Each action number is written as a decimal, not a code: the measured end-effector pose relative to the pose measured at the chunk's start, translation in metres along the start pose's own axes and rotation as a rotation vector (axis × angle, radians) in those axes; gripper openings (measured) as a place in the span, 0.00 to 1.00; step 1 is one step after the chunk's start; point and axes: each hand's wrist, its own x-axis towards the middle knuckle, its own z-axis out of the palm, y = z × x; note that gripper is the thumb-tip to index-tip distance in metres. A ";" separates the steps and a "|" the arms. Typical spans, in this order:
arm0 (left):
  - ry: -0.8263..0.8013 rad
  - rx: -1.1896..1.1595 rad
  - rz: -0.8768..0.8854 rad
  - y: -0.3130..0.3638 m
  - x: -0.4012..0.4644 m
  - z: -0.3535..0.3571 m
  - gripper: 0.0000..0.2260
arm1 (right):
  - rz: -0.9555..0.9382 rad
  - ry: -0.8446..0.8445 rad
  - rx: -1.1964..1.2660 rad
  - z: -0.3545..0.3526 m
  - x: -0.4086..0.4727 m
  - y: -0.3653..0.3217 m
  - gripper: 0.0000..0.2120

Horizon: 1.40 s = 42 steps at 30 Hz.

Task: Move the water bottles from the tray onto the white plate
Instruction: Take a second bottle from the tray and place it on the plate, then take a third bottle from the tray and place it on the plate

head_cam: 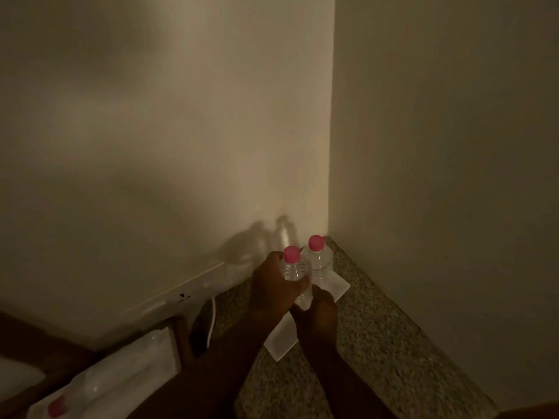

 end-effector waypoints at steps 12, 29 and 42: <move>-0.031 -0.025 -0.008 -0.017 0.008 0.013 0.26 | 0.051 0.023 -0.137 0.016 0.012 0.025 0.23; -0.132 -0.083 0.045 -0.036 0.016 0.007 0.32 | 0.052 0.085 -0.090 0.022 0.006 0.029 0.27; -0.020 0.321 0.045 -0.113 -0.103 -0.147 0.48 | -0.443 -0.193 -0.387 0.039 -0.087 -0.024 0.26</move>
